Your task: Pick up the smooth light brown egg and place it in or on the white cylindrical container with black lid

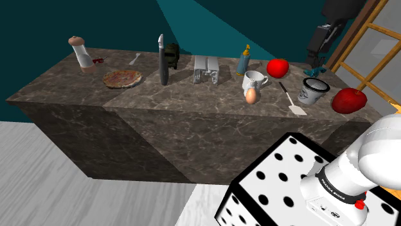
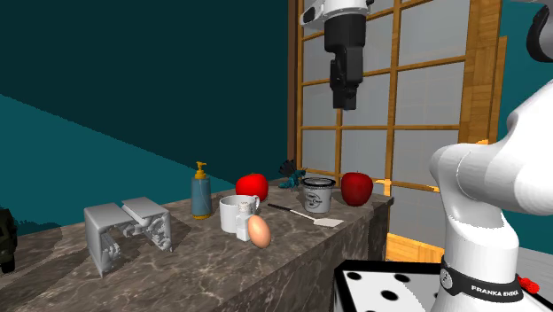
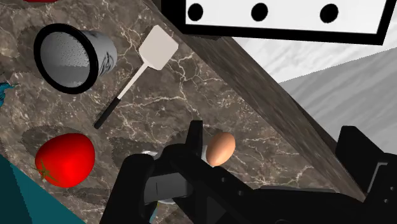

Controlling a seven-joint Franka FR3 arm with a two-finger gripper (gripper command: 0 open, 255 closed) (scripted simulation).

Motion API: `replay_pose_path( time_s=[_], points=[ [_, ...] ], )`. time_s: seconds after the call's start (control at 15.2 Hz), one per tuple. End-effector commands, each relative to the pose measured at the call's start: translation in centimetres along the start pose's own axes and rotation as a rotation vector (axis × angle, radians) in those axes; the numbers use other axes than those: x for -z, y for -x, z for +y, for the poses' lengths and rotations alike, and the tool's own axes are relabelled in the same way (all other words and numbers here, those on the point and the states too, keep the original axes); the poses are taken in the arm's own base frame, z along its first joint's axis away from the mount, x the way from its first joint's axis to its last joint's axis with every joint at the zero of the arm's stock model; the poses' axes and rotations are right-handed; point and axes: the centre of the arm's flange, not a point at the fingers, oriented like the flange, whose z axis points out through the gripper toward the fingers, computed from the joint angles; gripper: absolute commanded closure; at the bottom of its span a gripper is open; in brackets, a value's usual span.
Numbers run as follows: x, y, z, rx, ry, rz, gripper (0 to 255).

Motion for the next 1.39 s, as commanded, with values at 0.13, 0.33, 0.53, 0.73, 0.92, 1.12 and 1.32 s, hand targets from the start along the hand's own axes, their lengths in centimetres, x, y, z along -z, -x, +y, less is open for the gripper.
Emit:
replay_pose_path(
  time_s=[0.13, 0.33, 0.53, 0.73, 0.92, 1.12, 1.32],
  points=[
    [-2.1, -1.6, 0.1, -0.035, -0.007, -0.002, 0],
    [-5.3, -4.0, 0.3, -0.087, -0.017, -0.005, 0],
    [-8.5, -6.4, 0.6, -0.14, -0.027, -0.008, 0],
    [-11.7, -8.7, 0.9, -0.192, -0.037, -0.01, 0],
    [-14.9, -11.0, 1.4, -0.244, -0.047, -0.013, 0],
    [-18.1, -13.3, 2.0, -0.297, -0.057, -0.016, 0],
    [-21.3, -15.6, 2.6, -0.349, -0.067, -0.019, 0]
  ],
)
